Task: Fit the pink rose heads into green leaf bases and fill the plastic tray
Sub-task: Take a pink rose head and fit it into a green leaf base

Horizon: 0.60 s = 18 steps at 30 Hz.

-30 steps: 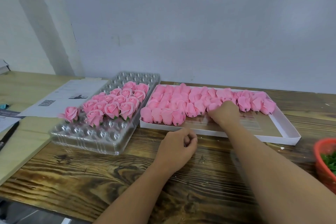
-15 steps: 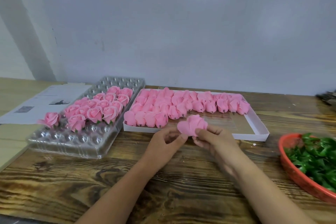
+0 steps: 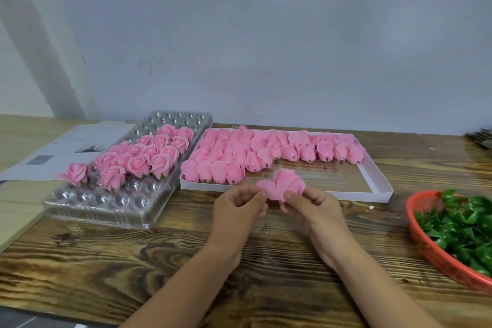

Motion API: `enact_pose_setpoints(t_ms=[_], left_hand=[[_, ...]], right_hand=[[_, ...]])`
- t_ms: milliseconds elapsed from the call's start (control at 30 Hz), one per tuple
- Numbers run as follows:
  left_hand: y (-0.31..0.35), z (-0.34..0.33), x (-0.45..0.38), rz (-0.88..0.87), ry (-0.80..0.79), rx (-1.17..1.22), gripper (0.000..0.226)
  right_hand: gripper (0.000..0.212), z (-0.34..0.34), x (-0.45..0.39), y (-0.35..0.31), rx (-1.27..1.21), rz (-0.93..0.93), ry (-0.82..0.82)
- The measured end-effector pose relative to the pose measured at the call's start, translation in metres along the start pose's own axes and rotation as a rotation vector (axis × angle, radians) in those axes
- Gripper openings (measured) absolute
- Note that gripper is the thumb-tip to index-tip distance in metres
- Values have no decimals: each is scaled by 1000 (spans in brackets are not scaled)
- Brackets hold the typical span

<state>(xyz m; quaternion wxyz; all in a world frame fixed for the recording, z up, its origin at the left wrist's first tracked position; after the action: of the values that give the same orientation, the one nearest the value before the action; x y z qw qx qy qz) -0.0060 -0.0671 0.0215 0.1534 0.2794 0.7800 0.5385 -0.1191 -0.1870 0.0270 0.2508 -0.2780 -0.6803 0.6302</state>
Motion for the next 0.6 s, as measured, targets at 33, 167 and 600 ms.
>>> enact_pose_setpoints(t_ms=[33,167,600], left_hand=[[1,0,0,-6,-25,-11,8],[5,-2,-2,-10,-96,8,9],[7,-12,-7,85,-342,-89,32]], right_hand=[[16,-1,0,0,-5,6,-14],[15,-7,3,-2,29,28,-57],[15,-17,6,-4,-219,-35,-360]])
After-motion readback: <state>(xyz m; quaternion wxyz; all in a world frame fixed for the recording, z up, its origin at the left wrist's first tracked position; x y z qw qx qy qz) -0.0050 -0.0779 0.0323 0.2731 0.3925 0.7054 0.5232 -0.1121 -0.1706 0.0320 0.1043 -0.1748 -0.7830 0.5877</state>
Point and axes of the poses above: each hand's wrist, its own x-axis away from the middle knuckle, its own z-axis out of the back of the hand, y = z × x, the point moved 6 cm from there along -x, towards the middle knuckle, and after that the axes turned 10 degrees about x, right-handed, at the moved point
